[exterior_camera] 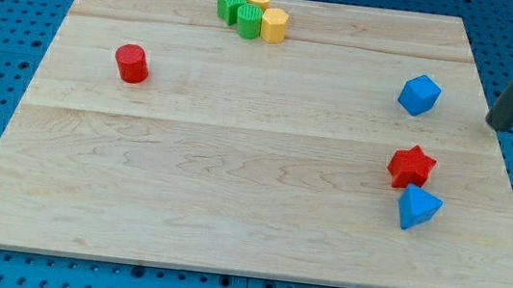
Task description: Slide the blue cube slightly left
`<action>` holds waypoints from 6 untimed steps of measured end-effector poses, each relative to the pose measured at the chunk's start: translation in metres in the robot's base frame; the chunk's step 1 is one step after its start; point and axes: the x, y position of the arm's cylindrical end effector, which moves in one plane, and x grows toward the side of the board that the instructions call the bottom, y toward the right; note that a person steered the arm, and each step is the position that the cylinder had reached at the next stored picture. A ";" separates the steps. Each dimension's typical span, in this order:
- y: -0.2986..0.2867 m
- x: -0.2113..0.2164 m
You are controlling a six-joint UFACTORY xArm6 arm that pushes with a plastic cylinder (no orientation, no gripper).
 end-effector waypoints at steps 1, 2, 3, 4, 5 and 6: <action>-0.027 -0.024; -0.081 -0.021; -0.114 -0.022; -0.151 -0.025; -0.146 -0.006; -0.144 0.012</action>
